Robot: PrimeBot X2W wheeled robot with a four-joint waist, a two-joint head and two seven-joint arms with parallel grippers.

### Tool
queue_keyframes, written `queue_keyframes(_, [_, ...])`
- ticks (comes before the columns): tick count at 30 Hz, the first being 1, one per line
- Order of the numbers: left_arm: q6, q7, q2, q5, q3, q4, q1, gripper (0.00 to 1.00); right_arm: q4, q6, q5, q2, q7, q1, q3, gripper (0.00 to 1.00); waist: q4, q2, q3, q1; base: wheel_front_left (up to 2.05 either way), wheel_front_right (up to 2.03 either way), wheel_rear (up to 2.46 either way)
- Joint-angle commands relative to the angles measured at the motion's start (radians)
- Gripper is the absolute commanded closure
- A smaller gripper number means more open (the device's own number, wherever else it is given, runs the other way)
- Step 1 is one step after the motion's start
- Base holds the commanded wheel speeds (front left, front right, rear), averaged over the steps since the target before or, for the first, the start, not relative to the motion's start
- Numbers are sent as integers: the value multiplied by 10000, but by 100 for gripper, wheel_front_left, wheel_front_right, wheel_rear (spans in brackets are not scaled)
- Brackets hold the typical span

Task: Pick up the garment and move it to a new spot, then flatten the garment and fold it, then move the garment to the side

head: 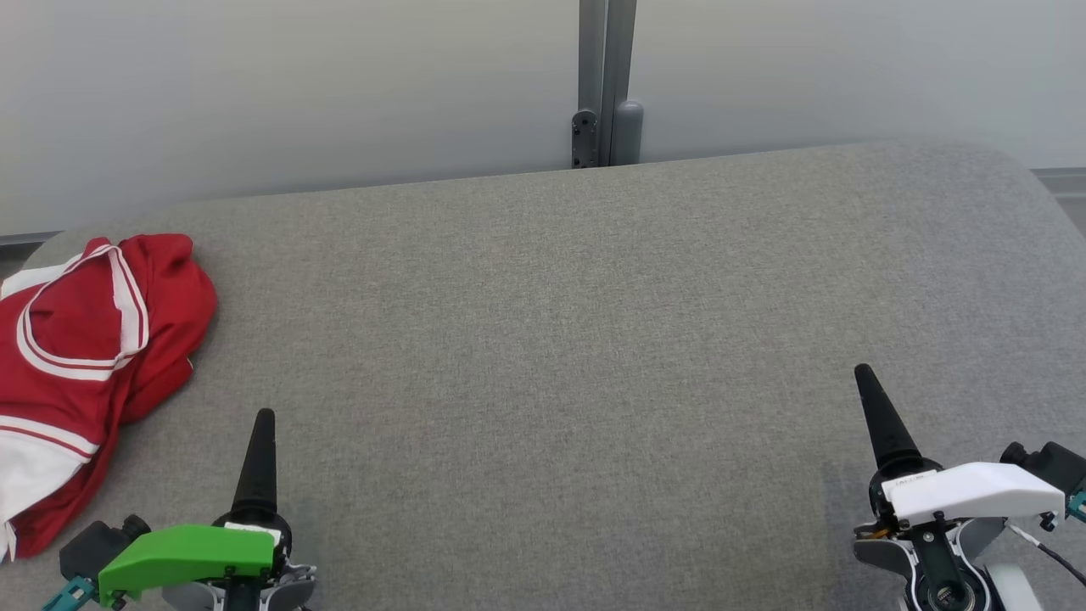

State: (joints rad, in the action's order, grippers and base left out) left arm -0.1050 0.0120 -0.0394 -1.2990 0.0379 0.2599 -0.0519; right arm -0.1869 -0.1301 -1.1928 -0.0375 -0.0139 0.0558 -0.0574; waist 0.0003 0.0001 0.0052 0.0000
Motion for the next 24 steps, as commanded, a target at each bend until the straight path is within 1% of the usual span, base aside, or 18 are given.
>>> queue_keyframes(1, [37,-104,-57,501,-86,-181,-62,0,266,-4,554,-90,127,57,57,0,3,-1,-1,0,0,0,0])
queue_keyframes(11, [59,-492,-70,2526,-416,-140,64,0,615,-4,2629,-145,514,-83,196,0,-2,-1,-3,0,0,0,0])
queue_keyframes(24, [54,-944,-85,4574,-681,-143,178,0,892,-5,4742,-231,964,-168,314,0,26,-1,-5,0,0,0,0])
